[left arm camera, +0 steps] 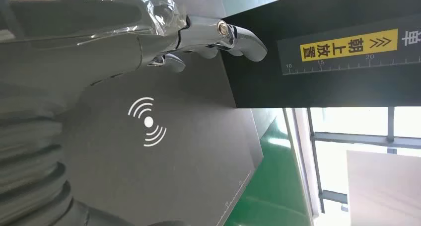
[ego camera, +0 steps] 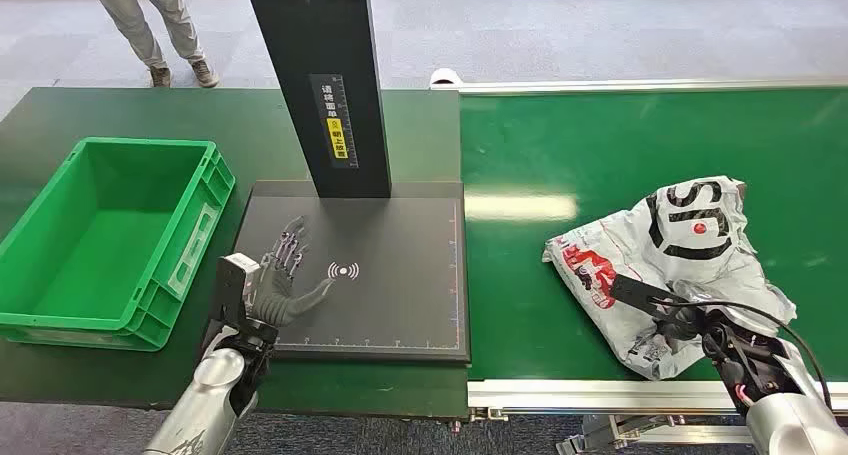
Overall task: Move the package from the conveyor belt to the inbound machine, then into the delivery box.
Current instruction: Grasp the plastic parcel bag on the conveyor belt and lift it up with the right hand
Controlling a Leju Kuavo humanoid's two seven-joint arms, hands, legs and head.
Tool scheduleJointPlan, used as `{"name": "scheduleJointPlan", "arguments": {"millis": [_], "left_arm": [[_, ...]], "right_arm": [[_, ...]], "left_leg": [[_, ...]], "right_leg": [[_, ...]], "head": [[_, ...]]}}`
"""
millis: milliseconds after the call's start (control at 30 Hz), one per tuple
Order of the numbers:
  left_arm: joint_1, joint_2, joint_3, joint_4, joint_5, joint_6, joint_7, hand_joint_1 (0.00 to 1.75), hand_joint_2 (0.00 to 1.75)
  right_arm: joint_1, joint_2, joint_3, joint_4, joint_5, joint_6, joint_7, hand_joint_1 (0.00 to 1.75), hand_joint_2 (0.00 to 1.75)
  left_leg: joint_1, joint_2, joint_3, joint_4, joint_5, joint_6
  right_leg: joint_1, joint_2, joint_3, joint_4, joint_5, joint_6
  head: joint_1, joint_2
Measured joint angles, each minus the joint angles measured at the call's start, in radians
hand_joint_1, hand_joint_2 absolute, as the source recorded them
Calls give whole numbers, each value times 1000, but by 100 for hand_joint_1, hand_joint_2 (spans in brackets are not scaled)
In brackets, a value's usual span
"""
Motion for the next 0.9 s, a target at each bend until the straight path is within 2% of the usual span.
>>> {"name": "scheduleJointPlan", "arguments": {"millis": [567,900], "left_arm": [[18,12,2,-22,1,0,2,0,175],[41,16,21,-55,-3,5,19,0,175]], "right_arm": [[-12,30,18,0,0,1,-12,175,175],[-12,42,23,-4,-15,-60,-46,175,175]], "left_leg": [[0,-1,1,0,0,0],[0,-1,1,0,0,0]], "right_leg": [[0,0,1,0,0,0],[0,0,1,0,0,0]], "head": [[0,0],[0,0]]}}
